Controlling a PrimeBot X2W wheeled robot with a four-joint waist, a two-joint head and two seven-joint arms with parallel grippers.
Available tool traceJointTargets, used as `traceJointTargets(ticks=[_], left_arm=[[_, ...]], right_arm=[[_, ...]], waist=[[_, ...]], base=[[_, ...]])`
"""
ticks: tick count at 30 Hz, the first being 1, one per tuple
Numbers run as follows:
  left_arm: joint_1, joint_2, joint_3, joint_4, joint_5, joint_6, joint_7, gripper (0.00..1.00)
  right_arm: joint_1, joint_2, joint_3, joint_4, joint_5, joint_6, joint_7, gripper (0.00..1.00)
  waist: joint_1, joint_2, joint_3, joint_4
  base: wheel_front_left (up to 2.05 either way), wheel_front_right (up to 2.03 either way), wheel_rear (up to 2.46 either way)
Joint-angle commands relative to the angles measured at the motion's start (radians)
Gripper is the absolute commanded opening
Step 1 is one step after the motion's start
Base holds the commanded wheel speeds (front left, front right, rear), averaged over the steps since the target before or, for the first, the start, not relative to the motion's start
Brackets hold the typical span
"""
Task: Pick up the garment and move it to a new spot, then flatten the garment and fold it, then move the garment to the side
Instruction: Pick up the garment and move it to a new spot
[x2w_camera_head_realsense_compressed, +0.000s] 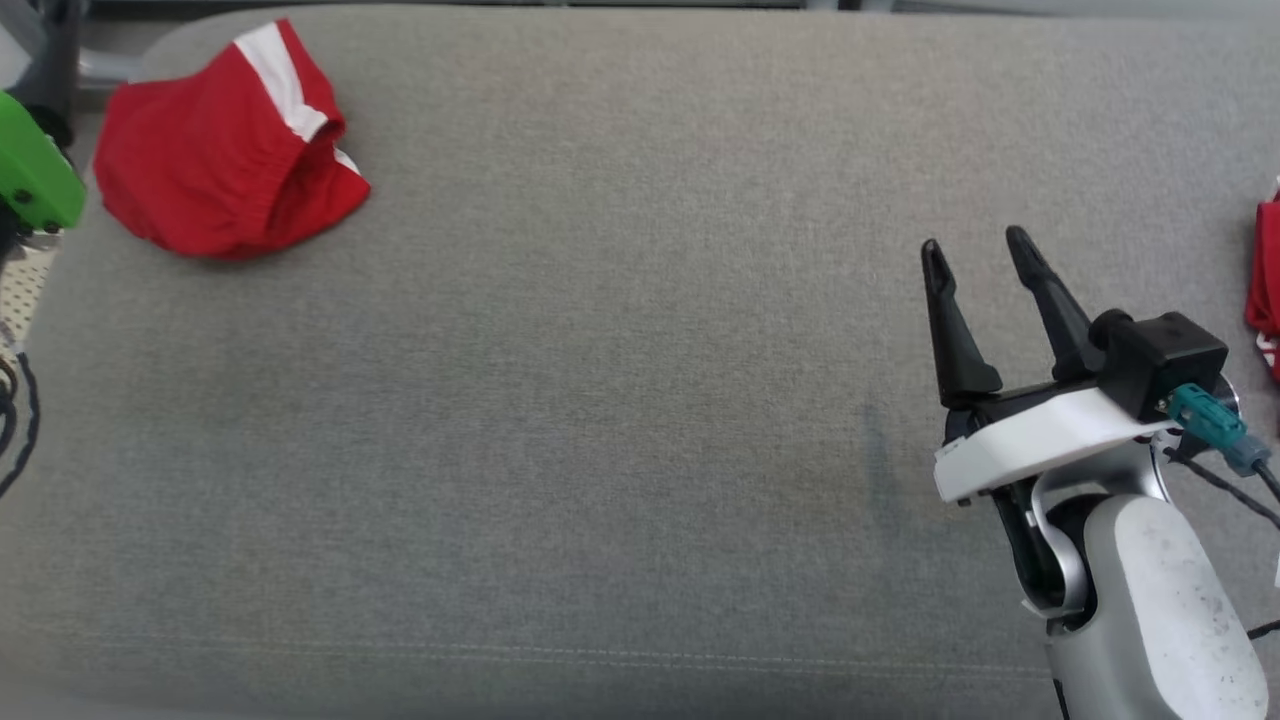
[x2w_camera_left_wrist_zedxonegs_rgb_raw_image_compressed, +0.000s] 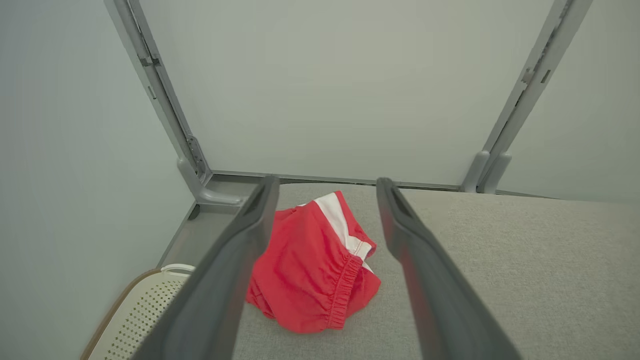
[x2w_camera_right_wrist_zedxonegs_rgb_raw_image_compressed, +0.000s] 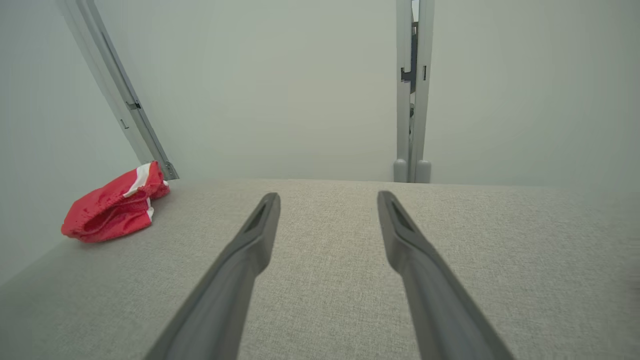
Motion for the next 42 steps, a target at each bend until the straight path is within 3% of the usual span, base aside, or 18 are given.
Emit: traceJointTargets(ticks=[1, 8, 20, 33, 34, 36, 38, 42], left_arm=[[-0.024, 0.003, 0.004, 0.015, -0.001, -0.006, 0.007, 1.0], [-0.138, 0.041, 0.01, 0.112, 0.02, -0.021, 0.037, 1.0], [-0.167, 0.041, -0.004, 0.189, -0.009, -0.067, 0.084, 1.0], [-0.149, 0.099, -0.013, 0.262, 0.055, 0.024, 0.038, 1.0], [-0.148, 0.1, -0.012, 0.265, 0.055, 0.028, 0.034, 0.87], [-0.145, 0.099, -0.007, 0.27, 0.052, 0.038, 0.029, 0.37], [-0.142, 0.095, -0.006, 0.273, 0.047, 0.038, 0.023, 0.0], [-0.132, 0.082, 0.001, 0.281, 0.035, 0.038, 0.009, 0.0]], right_arm=[[-0.02, -0.003, -0.005, -0.011, -0.006, -0.001, -0.001, 1.0], [-0.057, -0.002, -0.017, -0.047, -0.015, -0.001, -0.015, 1.0], [-0.079, -0.005, -0.016, -0.038, -0.019, -0.001, -0.042, 1.0], [-0.096, -0.005, -0.015, -0.024, -0.027, -0.001, -0.058, 1.0], [-0.097, -0.005, -0.016, -0.022, -0.029, -0.001, -0.06, 1.0], [-0.099, -0.005, -0.019, -0.017, -0.032, -0.001, -0.064, 1.0], [-0.1, -0.005, -0.019, -0.013, -0.033, -0.001, -0.065, 1.0], [-0.097, -0.004, -0.015, -0.001, -0.035, -0.001, -0.068, 1.0]], waist=[[-0.0001, -0.0001, 0.18, -0.145], [-0.0001, -0.0001, 0.324, -0.208], [-0.0001, -0.0001, 0.415, -0.227], [-0.0001, -0.0001, 0.444, -0.237], [-0.0001, -0.0001, 0.443, -0.237], [-0.0001, -0.0001, 0.438, -0.235], [-0.0001, -0.0001, 0.43, -0.232], [-0.0001, -0.0001, 0.404, -0.225]], base=[[0.0, 0.0, 0.0], [0.0, 0.0, 0.0], [0.0, 0.0, 0.0], [0.0, 0.0, 0.0], [0.0, 0.0, 0.0], [0.0, 0.0, 0.0], [0.0, 0.0, 0.0], [0.0, 0.0, 0.0]])
